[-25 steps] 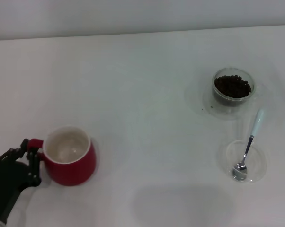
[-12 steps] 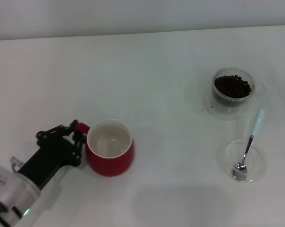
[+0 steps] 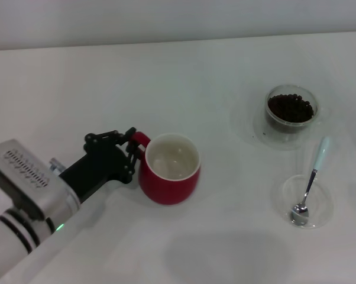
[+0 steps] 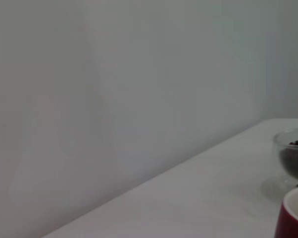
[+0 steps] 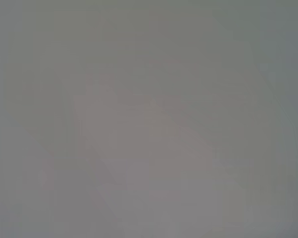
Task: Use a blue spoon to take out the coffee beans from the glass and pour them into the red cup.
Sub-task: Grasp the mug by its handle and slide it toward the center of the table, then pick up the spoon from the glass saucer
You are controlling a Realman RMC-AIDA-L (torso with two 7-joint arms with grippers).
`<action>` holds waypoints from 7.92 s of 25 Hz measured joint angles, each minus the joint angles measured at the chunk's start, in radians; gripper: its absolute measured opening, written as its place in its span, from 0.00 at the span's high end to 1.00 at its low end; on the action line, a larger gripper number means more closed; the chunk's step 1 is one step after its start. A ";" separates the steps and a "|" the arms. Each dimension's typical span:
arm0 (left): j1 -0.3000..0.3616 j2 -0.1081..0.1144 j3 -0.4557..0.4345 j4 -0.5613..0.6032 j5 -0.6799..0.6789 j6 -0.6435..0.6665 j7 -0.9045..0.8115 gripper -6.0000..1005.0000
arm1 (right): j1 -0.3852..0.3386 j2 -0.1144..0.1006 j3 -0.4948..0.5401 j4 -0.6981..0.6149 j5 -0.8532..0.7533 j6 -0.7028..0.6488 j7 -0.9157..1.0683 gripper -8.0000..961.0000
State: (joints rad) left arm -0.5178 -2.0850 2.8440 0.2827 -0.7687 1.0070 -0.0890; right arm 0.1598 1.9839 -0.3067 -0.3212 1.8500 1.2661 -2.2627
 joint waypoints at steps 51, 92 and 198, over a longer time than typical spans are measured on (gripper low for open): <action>-0.099 -0.005 -0.150 0.126 0.251 -0.234 0.119 0.70 | -0.001 0.003 0.011 -0.004 0.009 0.001 -0.060 0.28; 0.329 0.003 -0.339 0.090 0.201 0.197 0.258 0.34 | 0.002 -0.124 -0.005 -0.145 -0.398 0.067 0.639 0.30; 0.285 0.012 -0.420 -0.198 0.077 0.514 0.115 0.35 | 0.256 -0.077 -0.135 -0.091 -0.905 0.104 1.060 0.68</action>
State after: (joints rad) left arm -0.2325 -2.0730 2.4237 0.0842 -0.6919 1.5209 0.0261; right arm 0.4158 1.9069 -0.4418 -0.4126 0.9454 1.3698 -1.2028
